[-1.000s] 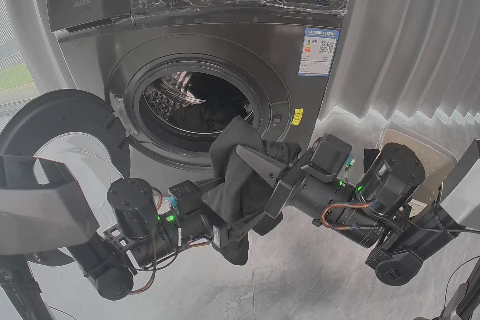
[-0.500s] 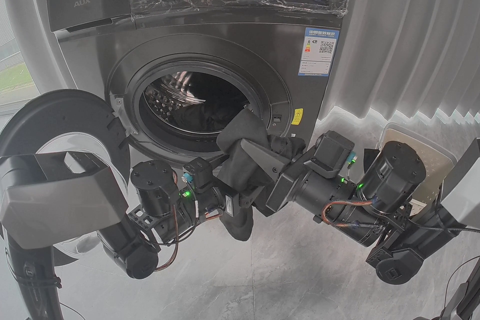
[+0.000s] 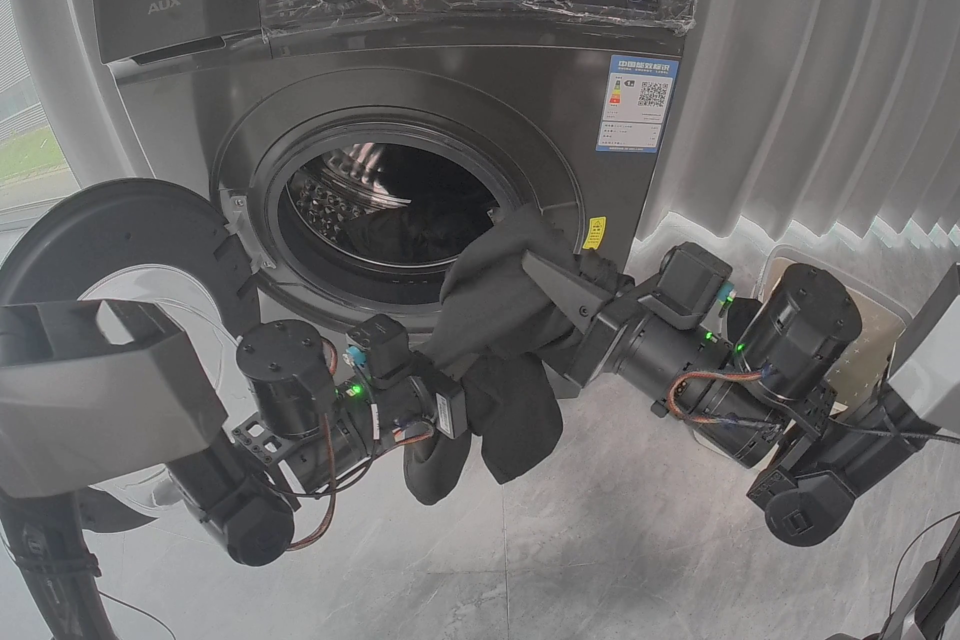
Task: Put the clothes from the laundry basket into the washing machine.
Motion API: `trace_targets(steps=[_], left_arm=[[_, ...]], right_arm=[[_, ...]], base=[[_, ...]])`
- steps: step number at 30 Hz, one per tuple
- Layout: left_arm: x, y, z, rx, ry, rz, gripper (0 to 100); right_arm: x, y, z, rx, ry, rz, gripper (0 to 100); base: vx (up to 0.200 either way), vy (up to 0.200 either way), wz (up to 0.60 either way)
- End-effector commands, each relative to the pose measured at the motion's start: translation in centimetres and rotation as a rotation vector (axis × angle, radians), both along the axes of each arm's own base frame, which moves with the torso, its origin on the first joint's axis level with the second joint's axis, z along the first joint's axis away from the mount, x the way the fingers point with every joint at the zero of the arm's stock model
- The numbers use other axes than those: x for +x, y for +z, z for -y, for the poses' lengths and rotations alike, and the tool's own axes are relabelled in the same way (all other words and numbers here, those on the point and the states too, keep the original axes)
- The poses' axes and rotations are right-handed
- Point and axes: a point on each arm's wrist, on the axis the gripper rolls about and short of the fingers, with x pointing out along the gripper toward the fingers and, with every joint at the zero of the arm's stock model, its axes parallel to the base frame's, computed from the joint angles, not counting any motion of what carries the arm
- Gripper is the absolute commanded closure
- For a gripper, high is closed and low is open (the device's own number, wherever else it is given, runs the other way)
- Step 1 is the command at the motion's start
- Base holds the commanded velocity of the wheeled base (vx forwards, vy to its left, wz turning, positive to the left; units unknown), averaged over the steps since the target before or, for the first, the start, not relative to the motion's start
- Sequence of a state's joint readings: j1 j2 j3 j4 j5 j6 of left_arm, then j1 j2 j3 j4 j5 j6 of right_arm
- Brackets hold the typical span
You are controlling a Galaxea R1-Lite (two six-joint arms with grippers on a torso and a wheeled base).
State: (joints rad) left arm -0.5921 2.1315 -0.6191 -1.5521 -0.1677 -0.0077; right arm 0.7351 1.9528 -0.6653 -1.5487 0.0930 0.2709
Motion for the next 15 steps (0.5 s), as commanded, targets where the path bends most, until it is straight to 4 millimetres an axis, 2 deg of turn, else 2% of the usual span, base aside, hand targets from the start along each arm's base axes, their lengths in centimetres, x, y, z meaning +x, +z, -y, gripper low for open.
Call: trace_targets(steps=[1,5,11,15], left_arm=[[-2.9,3.7,-1.8,-0.044,-0.006,0.058,100],[-5.8,5.0,-3.1,-0.047,-0.029,0.064,100],[-6.9,6.3,-3.8,-0.062,-0.033,0.102,100],[-6.8,6.4,-3.9,-0.069,-0.030,0.108,100]], right_arm=[[0.8,-0.3,1.5,-0.011,-0.049,-0.013,100],[0.2,-0.8,1.7,-0.030,-0.038,-0.033,100],[-0.6,-2.2,2.0,-0.078,-0.028,-0.074,100],[-1.2,-3.3,2.4,-0.117,-0.023,-0.113,100]], base=[[0.000,0.000,0.00],[0.000,0.000,0.00],[0.000,0.000,0.00],[0.000,0.000,0.00]])
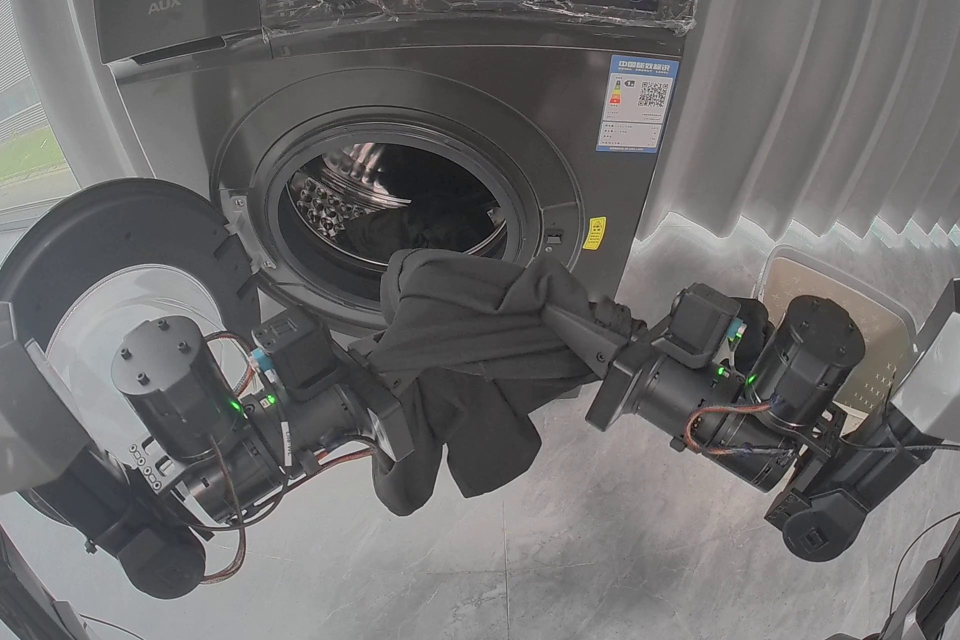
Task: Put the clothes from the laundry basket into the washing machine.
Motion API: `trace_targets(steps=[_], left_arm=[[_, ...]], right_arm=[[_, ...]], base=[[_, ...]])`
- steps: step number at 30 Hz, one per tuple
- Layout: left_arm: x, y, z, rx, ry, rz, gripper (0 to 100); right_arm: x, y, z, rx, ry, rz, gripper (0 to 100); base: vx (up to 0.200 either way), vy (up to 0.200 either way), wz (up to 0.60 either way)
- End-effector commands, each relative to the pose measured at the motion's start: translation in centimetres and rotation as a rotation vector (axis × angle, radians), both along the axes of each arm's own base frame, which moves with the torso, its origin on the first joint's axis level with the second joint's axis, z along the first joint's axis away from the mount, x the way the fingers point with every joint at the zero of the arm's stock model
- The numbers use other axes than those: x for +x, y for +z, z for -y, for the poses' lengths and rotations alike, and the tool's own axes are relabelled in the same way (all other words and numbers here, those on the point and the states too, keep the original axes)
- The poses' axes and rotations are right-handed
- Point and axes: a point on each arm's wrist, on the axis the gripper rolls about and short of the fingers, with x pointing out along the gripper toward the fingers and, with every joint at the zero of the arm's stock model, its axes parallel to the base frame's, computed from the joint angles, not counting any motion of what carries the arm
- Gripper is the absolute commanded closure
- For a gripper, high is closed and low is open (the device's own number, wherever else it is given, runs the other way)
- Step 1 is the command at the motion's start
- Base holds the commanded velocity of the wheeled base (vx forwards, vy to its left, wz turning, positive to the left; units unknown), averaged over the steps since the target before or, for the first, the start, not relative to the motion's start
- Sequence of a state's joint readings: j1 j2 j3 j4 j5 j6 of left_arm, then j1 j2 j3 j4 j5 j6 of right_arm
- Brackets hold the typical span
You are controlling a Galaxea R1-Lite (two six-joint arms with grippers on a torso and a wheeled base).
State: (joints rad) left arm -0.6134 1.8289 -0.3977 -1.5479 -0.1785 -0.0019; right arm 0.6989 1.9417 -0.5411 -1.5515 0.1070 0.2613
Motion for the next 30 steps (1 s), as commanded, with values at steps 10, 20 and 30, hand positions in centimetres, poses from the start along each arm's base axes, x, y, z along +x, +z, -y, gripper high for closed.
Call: trace_targets(steps=[10,20,30], left_arm=[[-0.4,1.2,-0.3,-0.032,0.007,0.034,100],[-0.2,1.5,-0.2,-0.042,0.007,0.043,100],[0.3,1.7,-0.9,-0.047,0.036,0.053,100]], right_arm=[[-2.2,-3.1,-0.6,-0.096,0.065,-0.104,100],[-2.8,-3.3,-1.3,-0.103,0.106,-0.105,100],[-2.5,-3.6,-0.1,-0.116,0.069,-0.121,0]], base=[[0.000,0.000,0.00],[0.000,0.000,0.00],[0.000,0.000,0.00]])
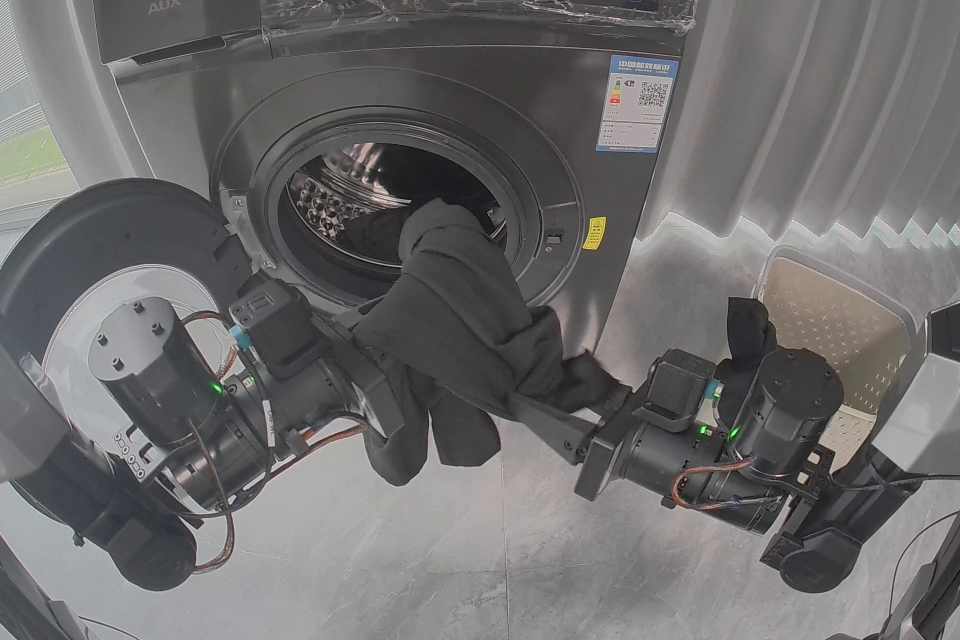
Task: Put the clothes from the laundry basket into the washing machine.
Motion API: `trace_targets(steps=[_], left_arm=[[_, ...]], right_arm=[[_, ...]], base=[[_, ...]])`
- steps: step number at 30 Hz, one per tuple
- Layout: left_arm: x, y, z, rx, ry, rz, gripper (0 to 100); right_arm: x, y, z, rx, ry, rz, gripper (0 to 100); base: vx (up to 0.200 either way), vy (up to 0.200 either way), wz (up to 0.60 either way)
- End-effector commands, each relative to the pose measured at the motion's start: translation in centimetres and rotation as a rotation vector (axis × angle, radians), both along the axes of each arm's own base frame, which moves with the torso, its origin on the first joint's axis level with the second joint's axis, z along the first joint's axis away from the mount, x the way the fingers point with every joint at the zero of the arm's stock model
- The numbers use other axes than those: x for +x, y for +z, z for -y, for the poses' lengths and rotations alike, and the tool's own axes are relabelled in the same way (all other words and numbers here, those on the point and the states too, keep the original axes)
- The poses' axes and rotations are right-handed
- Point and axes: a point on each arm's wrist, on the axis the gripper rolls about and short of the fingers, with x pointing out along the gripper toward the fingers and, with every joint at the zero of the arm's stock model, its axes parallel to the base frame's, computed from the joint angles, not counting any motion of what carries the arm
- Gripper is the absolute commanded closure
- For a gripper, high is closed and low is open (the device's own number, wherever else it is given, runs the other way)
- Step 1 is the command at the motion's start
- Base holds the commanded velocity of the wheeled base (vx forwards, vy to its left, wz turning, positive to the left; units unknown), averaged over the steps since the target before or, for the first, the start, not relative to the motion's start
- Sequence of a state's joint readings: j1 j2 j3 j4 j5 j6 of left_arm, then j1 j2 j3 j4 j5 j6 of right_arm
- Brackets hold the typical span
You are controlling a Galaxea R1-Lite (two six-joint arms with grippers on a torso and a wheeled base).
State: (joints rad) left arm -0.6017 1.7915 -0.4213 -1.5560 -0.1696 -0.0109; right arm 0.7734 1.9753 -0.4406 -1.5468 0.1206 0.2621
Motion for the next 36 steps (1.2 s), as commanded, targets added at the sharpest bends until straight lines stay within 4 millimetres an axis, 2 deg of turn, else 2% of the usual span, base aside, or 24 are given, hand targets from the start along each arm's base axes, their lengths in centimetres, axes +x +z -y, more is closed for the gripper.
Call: trace_targets(steps=[1,6,11,16,21,26,31,33,36], left_arm=[[0.3,0.1,-0.6,-0.002,0.018,0.002,100],[0.5,0.2,-0.9,-0.002,0.029,0.006,100],[0.5,0.1,-0.9,0.000,0.031,0.003,100],[0.5,0.1,-0.9,0.001,0.029,0.002,100],[0.6,0.0,-0.8,0.003,0.029,-0.002,100],[0.7,-0.2,-0.7,0.006,0.027,-0.007,100],[0.6,-0.2,-0.7,0.006,0.026,-0.007,100],[0.6,-0.2,-0.6,0.006,0.024,-0.007,100],[0.6,-0.2,-0.6,0.006,0.023,-0.006,100]], right_arm=[[0.0,-0.7,1.0,-0.030,-0.021,-0.021,0],[0.0,-1.7,2.8,-0.096,-0.059,-0.042,0],[-0.2,-1.8,3.1,-0.117,-0.034,-0.028,0],[-1.1,0.3,2.8,-0.082,0.042,0.060,0],[-1.2,2.4,2.3,-0.036,0.076,0.154,0],[-0.8,3.2,0.8,-0.003,0.152,0.195,0],[0.9,1.5,-0.9,-0.021,0.171,0.174,0],[2.2,0.3,-2.5,-0.026,0.179,0.165,0],[3.2,-0.2,-3.9,-0.014,0.186,0.176,0]], base=[[0.000,0.000,0.00],[0.000,0.000,0.00],[0.000,0.000,0.00],[0.000,0.000,0.00],[0.000,0.000,0.00],[0.000,0.000,0.00],[0.000,0.000,0.00],[0.000,0.000,0.00],[0.000,0.000,0.00]])
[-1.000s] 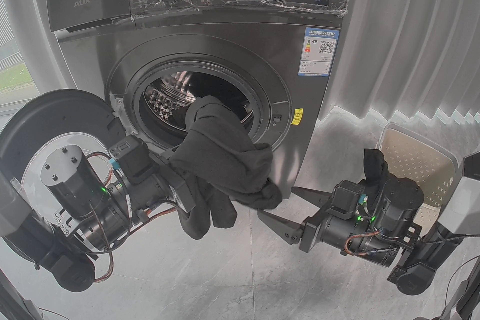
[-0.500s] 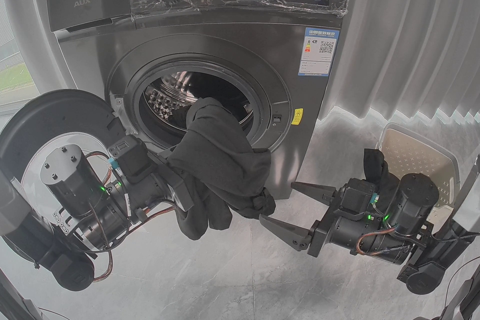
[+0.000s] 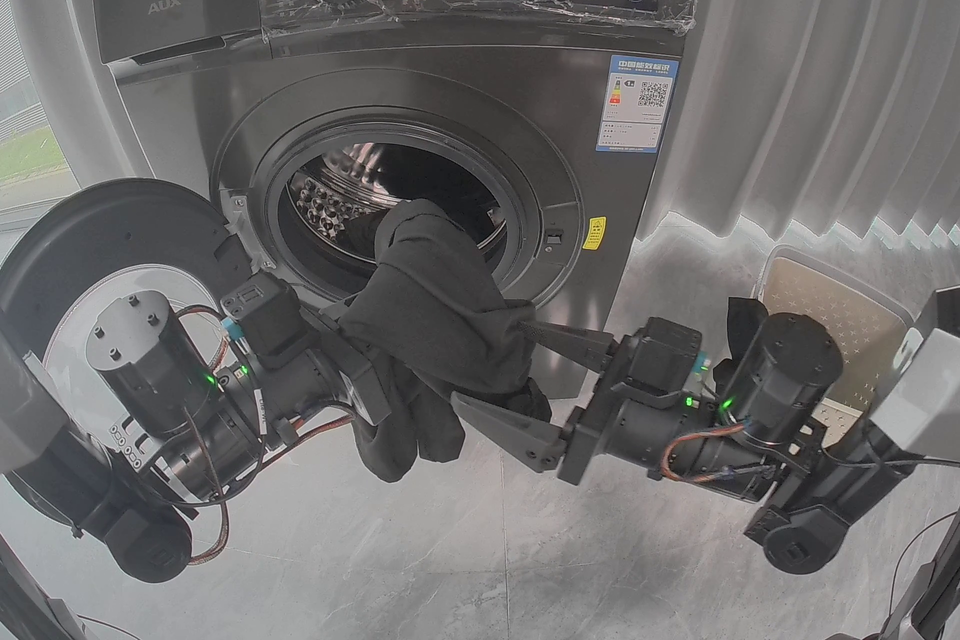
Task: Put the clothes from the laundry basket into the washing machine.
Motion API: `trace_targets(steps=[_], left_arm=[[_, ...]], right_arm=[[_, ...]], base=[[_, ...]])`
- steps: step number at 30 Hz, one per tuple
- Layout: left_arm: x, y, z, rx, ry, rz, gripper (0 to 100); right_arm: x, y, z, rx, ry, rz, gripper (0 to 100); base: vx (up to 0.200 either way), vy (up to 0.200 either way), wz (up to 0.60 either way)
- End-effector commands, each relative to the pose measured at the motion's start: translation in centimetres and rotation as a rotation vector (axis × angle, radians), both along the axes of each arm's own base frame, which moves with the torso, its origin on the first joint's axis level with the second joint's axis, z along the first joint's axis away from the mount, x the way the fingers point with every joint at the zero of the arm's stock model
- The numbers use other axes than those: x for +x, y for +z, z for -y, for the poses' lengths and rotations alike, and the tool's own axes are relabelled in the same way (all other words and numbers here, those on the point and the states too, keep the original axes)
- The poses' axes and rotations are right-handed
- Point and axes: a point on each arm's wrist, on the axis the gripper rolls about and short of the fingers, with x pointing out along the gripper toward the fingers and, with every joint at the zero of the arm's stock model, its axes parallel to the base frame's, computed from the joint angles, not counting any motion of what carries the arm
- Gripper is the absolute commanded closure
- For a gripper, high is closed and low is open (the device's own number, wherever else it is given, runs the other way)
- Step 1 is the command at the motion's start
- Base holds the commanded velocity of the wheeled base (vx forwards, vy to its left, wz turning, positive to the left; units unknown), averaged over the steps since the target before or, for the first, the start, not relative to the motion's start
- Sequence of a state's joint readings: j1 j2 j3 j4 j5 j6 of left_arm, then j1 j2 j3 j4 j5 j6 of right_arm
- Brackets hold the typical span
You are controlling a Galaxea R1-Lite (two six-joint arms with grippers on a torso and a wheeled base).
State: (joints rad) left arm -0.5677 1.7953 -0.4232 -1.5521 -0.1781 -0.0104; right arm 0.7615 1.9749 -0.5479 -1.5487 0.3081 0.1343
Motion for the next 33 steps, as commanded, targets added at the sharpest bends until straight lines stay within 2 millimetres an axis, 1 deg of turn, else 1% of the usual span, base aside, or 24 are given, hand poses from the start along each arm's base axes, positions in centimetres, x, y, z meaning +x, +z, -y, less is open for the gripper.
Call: trace_targets(steps=[1,4,5,7,10,12,13,15,17,20,26,29,30,33], left_arm=[[0.0,-0.1,0.1,0.000,-0.005,-0.003,100],[0.0,-0.1,0.2,0.002,-0.006,-0.003,100],[0.0,-0.1,0.2,0.001,-0.006,-0.004,100],[0.0,-0.1,0.2,0.001,-0.008,-0.006,100],[-0.1,-0.1,0.4,0.001,-0.014,-0.006,100],[-0.2,-0.2,0.4,0.002,-0.017,-0.007,100],[-0.2,-0.2,0.5,0.003,-0.020,-0.010,100],[-0.2,-0.3,0.6,0.005,-0.020,-0.011,100],[-0.2,-0.3,0.6,0.003,-0.019,-0.012,100],[-0.2,-0.4,0.5,0.005,-0.019,-0.017,100],[0.1,-0.9,0.8,0.010,-0.017,-0.034,100],[0.0,-0.8,1.0,0.002,-0.025,-0.032,100],[-0.1,-0.6,1.2,-0.004,-0.034,-0.029,100],[-0.2,-0.3,1.3,-0.016,-0.037,-0.026,100]], right_arm=[[2.1,-2.4,-3.3,-0.008,0.026,-0.014,0],[1.9,-2.7,-4.4,-0.004,0.048,-0.012,0],[2.0,-3.1,-5.0,-0.007,0.057,-0.015,0],[2.3,-3.8,-5.5,-0.014,0.058,-0.022,0],[2.6,-4.3,-6.3,-0.012,0.066,-0.020,0],[2.6,-4.3,-6.6,-0.006,0.068,-0.017,0],[2.8,-4.3,-7.3,0.005,0.076,-0.006,0],[2.7,-4.1,-7.7,0.013,0.084,0.000,0],[2.8,-3.9,-8.0,0.023,0.087,0.009,0],[3.1,-4.1,-8.3,0.030,0.065,0.011,0],[3.3,-3.5,-8.7,0.059,0.061,0.020,0],[3.6,-3.3,-8.9,0.069,0.057,0.027,0],[4.1,-3.4,-8.8,0.071,0.042,0.027,0],[5.0,-3.6,-8.9,0.081,0.003,0.030,0]], base=[[0.000,0.000,0.00],[0.000,0.000,0.00],[0.000,0.000,0.00],[0.000,0.000,0.00],[0.000,0.000,0.00],[0.000,0.000,0.00],[0.000,0.000,0.00],[0.000,0.000,0.00],[0.000,0.000,0.00],[0.000,0.000,0.00],[0.000,0.000,0.00],[0.000,0.000,0.00],[0.000,0.000,0.00],[0.000,0.000,0.00]])
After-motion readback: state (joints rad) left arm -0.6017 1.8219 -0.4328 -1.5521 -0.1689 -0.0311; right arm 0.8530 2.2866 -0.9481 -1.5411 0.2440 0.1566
